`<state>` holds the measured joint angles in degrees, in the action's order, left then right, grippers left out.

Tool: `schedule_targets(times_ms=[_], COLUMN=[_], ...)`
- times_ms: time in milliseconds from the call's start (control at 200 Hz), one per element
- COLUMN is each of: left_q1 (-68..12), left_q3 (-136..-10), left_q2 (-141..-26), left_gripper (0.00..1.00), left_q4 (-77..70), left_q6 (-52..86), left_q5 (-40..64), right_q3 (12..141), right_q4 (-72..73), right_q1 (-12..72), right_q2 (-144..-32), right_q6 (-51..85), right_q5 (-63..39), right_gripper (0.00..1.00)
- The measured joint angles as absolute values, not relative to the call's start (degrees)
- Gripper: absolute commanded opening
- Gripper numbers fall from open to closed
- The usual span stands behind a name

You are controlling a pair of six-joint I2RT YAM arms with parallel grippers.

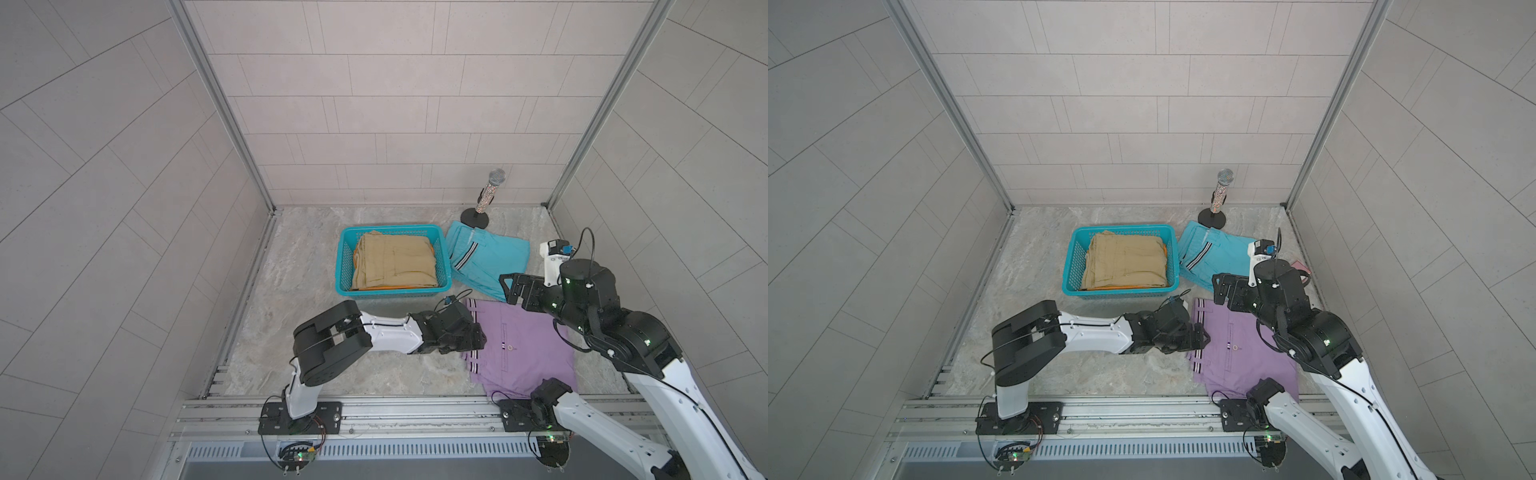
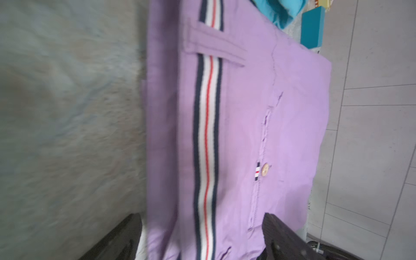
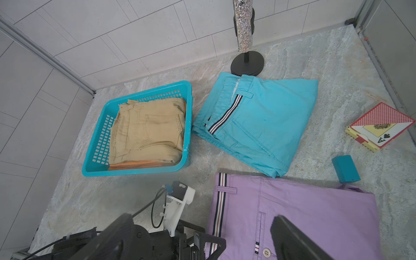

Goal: Put the folded long pants in the basket
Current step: Move the long pant to the center of the board.

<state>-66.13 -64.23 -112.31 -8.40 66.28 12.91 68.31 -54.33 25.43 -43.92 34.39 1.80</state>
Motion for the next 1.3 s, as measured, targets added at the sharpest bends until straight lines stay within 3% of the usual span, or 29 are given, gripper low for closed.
schedule_targets(times_ms=[55,115,200,215,420,615,911,1001,1146,1301], left_q1=[-66.35,-66.46,-66.41,-66.41,-66.35,-64.36,-53.39,-47.64,-42.13,-41.47], left_q3=[-65.58,-66.43,-67.13,-67.22,-66.0,-50.41,-29.63,-26.46,-24.25,-23.9], left_q2=[-113.91,-115.26,-117.36,-117.84,-119.61,-109.38,-75.7,-67.77,-62.22,-64.4], left_gripper=[0.77,0.6,0.04,0.0,0.0,0.0,0.0,0.0,0.0,0.0], left_q4=[-9.28,-10.11,-11.38,-11.81,-16.12,-21.3,1.58,8.29,15.62,16.08], left_q6=[66.72,67.29,68.29,68.42,69.1,69.34,62.35,59.51,55.94,54.13], left_q5=[13.56,14.17,15.0,15.29,16.56,16.82,14.26,15.77,17.1,18.87], right_q3=[68.31,68.31,68.29,68.25,66.17,61.84,46.54,38.59,27.22,20.1], right_q4=[-54.33,-54.33,-54.3,-54.3,-54.28,-53.69,-46.54,-41.56,-33.08,-24.32], right_q1=[25.43,25.36,25.32,25.32,25.32,25.19,25.06,25.06,25.06,25.1], right_q2=[-43.92,-43.92,-43.86,-43.83,-43.13,-42.46,-40.29,-39.86,-42.57,-46.61], right_q6=[34.41,34.46,34.57,34.57,34.65,35.42,40.73,43.31,46.89,49.52], right_q5=[1.76,1.65,1.56,1.56,1.34,0.62,-3.73,-7.55,-13.17,-18.24], right_gripper=[1.0,1.0,1.0,1.0,1.0,1.0,1.0,0.95,0.91,0.91])
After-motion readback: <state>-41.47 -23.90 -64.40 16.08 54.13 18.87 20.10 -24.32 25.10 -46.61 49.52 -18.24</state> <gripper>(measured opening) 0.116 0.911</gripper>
